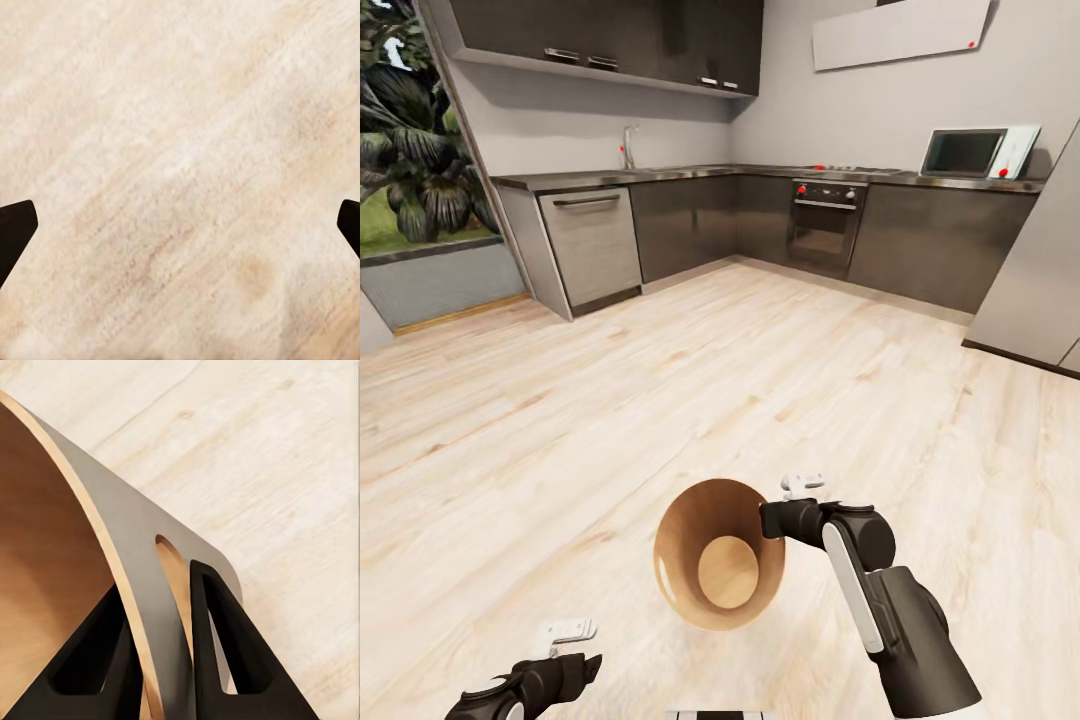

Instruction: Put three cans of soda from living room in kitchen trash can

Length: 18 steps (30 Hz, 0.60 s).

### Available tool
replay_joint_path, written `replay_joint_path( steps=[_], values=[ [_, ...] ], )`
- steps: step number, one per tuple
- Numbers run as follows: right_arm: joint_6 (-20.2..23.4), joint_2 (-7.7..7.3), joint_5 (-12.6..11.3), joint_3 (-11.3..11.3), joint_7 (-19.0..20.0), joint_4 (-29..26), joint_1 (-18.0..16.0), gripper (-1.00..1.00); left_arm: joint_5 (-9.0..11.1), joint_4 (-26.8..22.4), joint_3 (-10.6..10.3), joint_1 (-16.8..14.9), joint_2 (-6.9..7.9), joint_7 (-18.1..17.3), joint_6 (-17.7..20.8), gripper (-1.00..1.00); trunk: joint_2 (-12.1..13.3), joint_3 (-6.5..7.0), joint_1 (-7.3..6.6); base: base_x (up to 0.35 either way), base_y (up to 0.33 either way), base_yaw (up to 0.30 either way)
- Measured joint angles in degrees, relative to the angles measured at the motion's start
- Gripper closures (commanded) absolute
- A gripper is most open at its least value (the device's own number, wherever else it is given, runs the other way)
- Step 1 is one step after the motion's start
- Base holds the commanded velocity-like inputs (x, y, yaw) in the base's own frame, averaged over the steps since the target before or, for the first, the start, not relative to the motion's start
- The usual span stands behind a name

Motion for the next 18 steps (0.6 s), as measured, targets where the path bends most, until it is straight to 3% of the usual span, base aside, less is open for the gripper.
replay_joint_path(
  steps=[4, 7, 11, 18],
  values=[
    [0.0, 0.07, -0.7, 0.0, 0.0, -0.2, 0.0, 1.0, -0.1, 0.0, 0.0, 0.0, 0.0, 0.0, 0.0, -1.0, 0.0, 0.0, 0.0, 0.0, 0.0, 0.056],
    [0.0, 0.07, 0.3, 0.0, 0.0, -0.2, 0.0, 1.0, 0.0, 0.0, 0.0, 0.0, 0.03, 0.0, 0.0, -1.0, 0.0, 0.0, 0.0, 0.0, 0.0, 0.273],
    [0.0, 0.09, -0.7, 0.1, 0.0, -0.2, 0.0, 1.0, 0.0, -0.1, 0.0, 0.0, 0.02, 0.0, 0.0, -1.0, 0.0, 0.0, 0.0, 0.0, 0.0, 0.299],
    [0.0, 0.05, -0.1, 0.1, -0.1, -0.2, 0.0, 1.0, 0.0, -0.1, 0.0, 0.0, -0.03, 0.0, 0.0, -1.0, 0.0, 0.0, 0.0, 0.0, 0.0, 0.3]
  ],
)
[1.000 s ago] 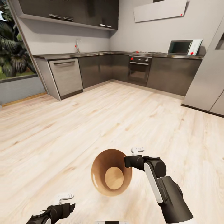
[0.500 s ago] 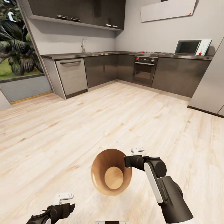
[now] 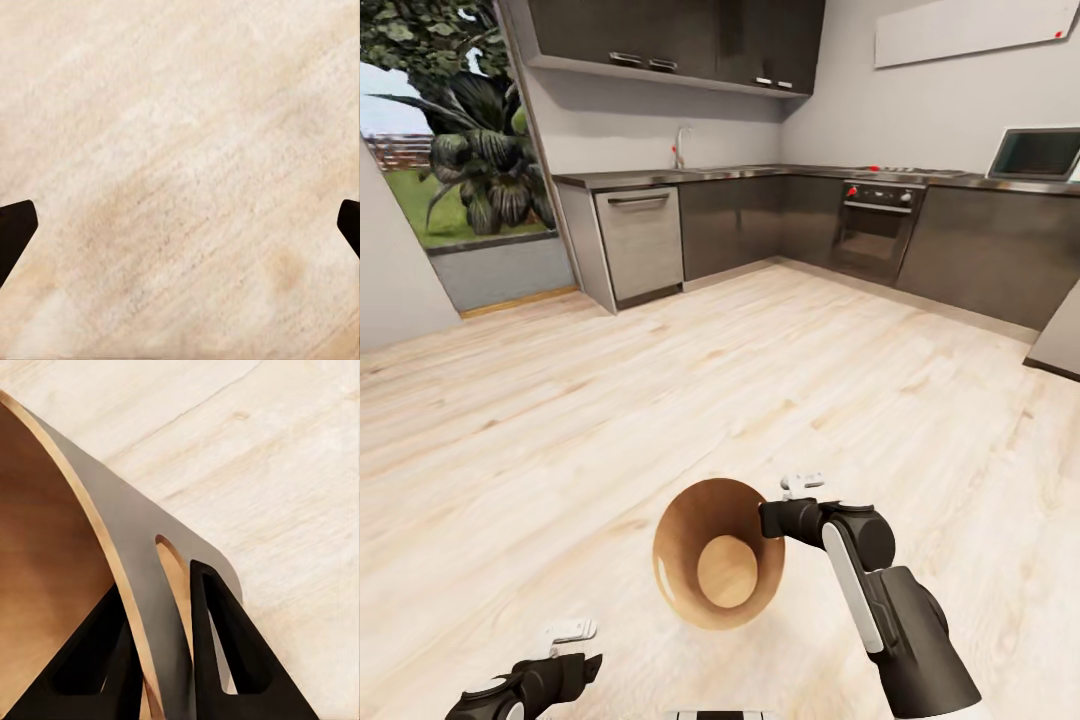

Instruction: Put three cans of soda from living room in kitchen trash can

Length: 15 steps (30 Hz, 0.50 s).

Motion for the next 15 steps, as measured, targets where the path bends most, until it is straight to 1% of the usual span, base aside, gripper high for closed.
replay_joint_path(
  steps=[3, 7, 15],
  values=[
    [0.0, 0.0, -0.4, 0.0, 0.0, 0.0, 0.0, 1.0, 0.0, 0.0, 0.0, 0.0, 0.01, 0.0, 0.0, -1.0, 0.0, 0.0, 0.0, 0.0, 0.0, 0.3],
    [0.0, -0.01, 0.1, 0.0, 0.0, 0.0, 0.0, 1.0, 0.0, 0.0, 0.0, 0.0, -0.02, 0.0, 0.0, -1.0, 0.0, 0.0, 0.0, 0.0, 0.0, 0.3],
    [0.0, -0.03, -0.1, 0.0, 0.0, 0.0, 0.0, 1.0, -0.1, 0.0, 0.0, 0.0, 0.0, 0.0, 0.0, -1.0, 0.0, 0.0, 0.0, 0.0, 0.0, 0.3]
  ],
)
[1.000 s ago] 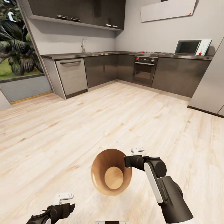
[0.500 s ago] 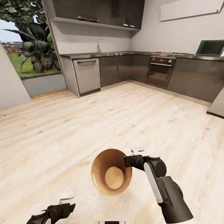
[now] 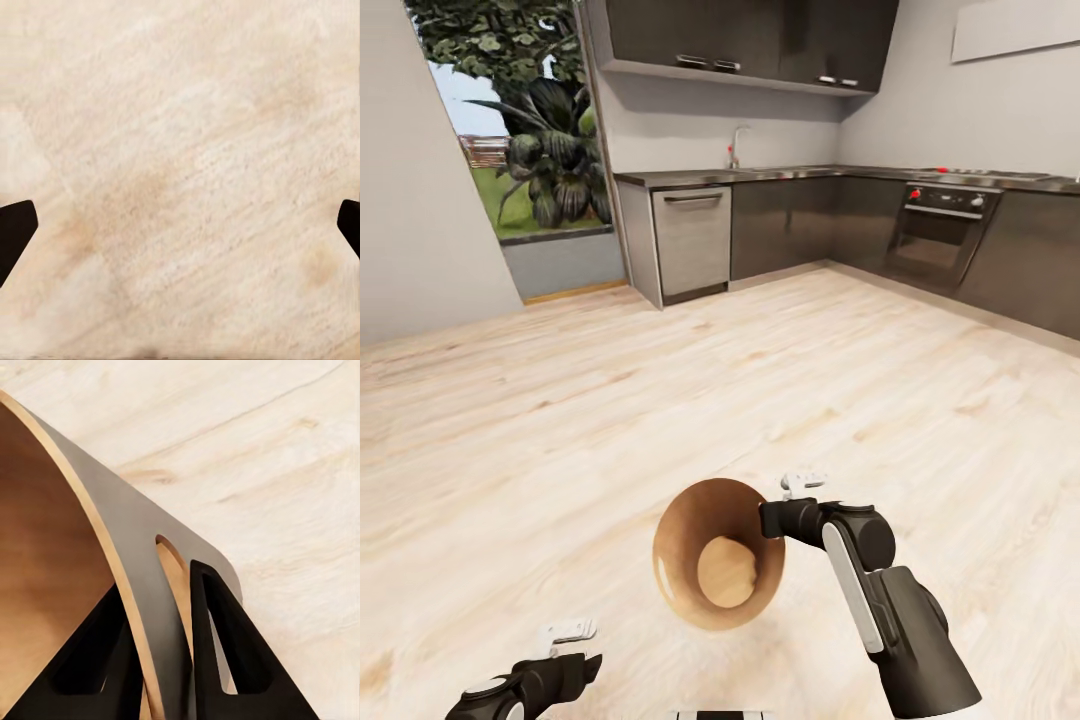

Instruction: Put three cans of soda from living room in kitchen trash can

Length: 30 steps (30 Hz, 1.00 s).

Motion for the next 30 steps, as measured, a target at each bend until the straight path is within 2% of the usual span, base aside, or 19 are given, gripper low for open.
replay_joint_path(
  steps=[30],
  values=[
    [0.0, -0.01, 0.4, 0.0, -0.1, 0.0, 0.0, 1.0, 0.0, 0.0, 0.0, 0.0, -0.03, 0.0, 0.0, -1.0, 0.0, 0.0, 0.0, 0.0, 0.0, 0.3]
  ],
)
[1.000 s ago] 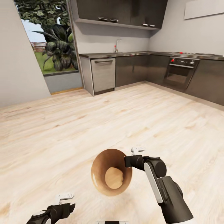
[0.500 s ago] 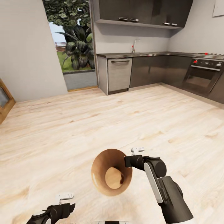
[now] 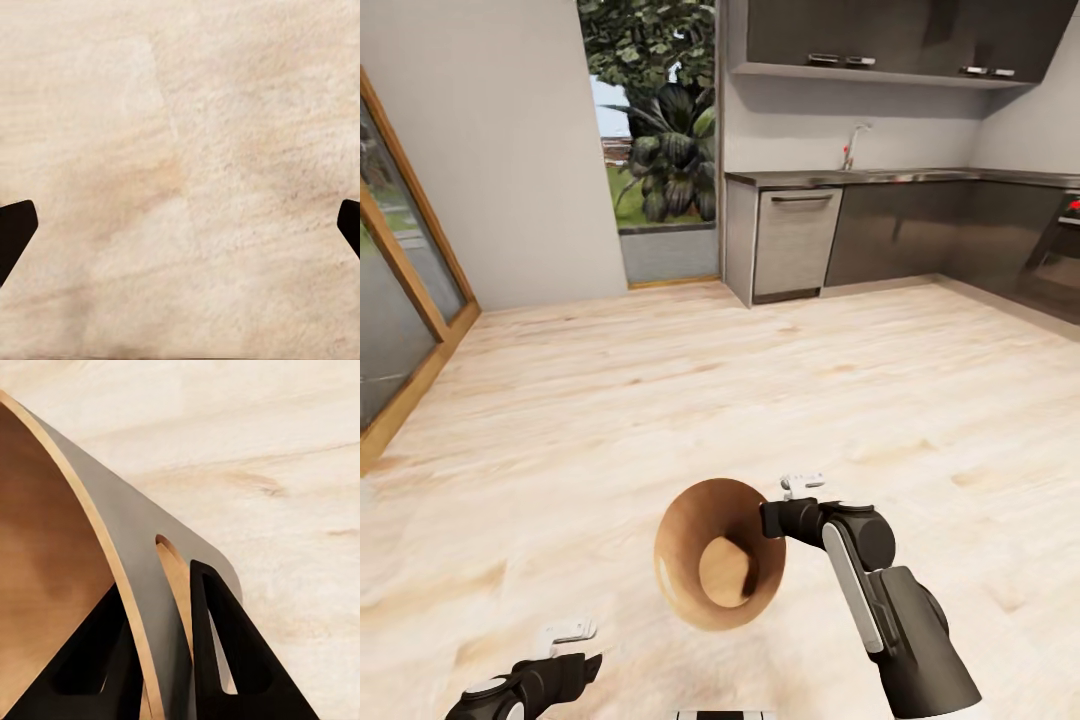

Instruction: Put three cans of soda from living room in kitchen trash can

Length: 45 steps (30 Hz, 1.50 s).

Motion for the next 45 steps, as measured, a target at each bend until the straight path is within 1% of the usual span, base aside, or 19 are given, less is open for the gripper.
replay_joint_path(
  steps=[29, 45],
  values=[
    [0.0, 0.01, -0.1, 0.0, 0.0, 0.1, 0.0, 1.0, 0.1, 0.0, 0.0, 0.0, 0.0, 0.0, 0.0, -1.0, 0.0, -0.01, 0.0, 0.0, 0.0, 0.3],
    [0.0, 0.0, 0.0, 0.1, 0.0, 0.1, 0.0, 1.0, 0.0, 0.0, 0.0, 0.0, 0.02, 0.1, 0.0, -1.0, 0.0, -0.38, 0.0, 0.0, 0.0, 0.3]
  ],
)
